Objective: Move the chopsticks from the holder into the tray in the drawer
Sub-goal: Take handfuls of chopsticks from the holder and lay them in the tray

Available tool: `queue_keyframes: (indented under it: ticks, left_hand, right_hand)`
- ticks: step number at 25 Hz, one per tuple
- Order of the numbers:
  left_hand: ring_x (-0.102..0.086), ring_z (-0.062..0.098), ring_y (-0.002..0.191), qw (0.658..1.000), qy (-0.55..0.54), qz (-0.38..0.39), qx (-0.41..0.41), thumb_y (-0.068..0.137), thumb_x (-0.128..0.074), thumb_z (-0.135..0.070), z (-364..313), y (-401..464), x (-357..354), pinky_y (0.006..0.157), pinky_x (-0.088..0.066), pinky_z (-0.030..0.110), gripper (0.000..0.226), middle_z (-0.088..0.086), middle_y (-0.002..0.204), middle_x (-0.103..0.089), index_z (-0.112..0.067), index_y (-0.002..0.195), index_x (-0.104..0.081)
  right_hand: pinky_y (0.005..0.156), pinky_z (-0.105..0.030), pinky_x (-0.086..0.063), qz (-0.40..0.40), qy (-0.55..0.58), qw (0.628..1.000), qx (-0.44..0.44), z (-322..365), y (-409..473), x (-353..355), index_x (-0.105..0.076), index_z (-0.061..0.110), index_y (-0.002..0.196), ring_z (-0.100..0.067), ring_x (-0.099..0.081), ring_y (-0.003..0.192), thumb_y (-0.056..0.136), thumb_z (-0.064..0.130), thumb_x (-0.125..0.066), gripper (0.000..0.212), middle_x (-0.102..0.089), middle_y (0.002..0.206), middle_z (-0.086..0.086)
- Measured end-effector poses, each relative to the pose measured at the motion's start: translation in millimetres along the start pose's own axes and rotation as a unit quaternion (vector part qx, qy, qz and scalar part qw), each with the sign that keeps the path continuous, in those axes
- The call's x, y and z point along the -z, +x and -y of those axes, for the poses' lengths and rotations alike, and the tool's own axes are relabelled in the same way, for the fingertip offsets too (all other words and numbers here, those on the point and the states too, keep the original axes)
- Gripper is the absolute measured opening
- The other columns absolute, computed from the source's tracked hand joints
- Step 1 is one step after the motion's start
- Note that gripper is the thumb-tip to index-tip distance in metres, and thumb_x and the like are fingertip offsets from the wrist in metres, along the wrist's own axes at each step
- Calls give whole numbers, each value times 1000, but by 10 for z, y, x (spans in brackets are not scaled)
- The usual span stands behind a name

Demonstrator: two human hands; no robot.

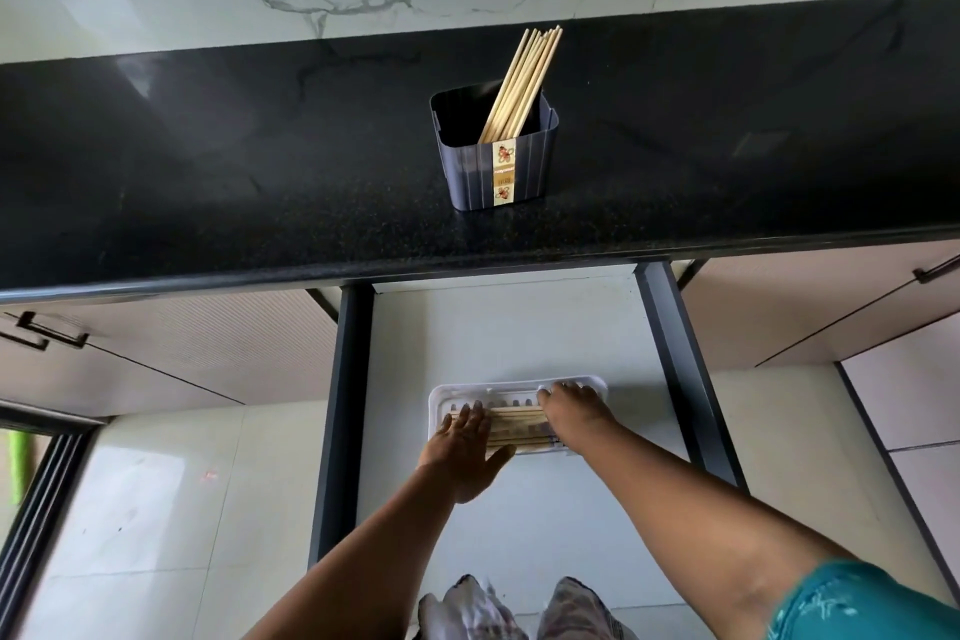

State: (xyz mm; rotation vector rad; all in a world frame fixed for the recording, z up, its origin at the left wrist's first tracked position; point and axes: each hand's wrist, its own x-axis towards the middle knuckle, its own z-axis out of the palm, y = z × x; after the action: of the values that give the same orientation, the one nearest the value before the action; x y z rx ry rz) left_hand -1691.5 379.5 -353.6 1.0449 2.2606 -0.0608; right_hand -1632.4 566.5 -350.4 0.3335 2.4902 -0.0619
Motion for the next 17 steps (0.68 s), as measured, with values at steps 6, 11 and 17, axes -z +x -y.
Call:
queue_keyframes:
  ticks: [6, 11, 17]
  left_hand:
    - [-3, 21, 149, 999, 36, -2, -8, 92, -17, -65, 41, 68, -37, 120, 0, 35, 82, 10, 161, -4, -8, 151, -9]
    - [-15, 22, 147, 999, 9, -41, -11, 94, -20, -62, -11, 35, -81, 120, -6, 34, 76, 10, 158, -22, -9, 149, -22]
    - [-5, 25, 148, 999, -16, -23, 46, 94, -19, -61, 78, 92, -60, 121, -2, 36, 77, 10, 161, -6, -11, 151, -12]
  right_hand:
    - [102, -38, -43, -49, 49, 998, 10, -92, -63, -42, -45, 13, 138, -26, -49, 126, 91, 5, -49, 47, -48, 136, -8]
    - [88, -34, -47, -46, 114, 992, -27, -105, -196, -103, -58, 12, 118, -27, -56, 114, 90, 4, -44, 32, -57, 125, -6]
    - [102, -37, -40, -45, 130, 990, 16, -101, -189, -141, -47, 13, 135, -26, -46, 127, 91, 6, -39, 45, -49, 135, -5]
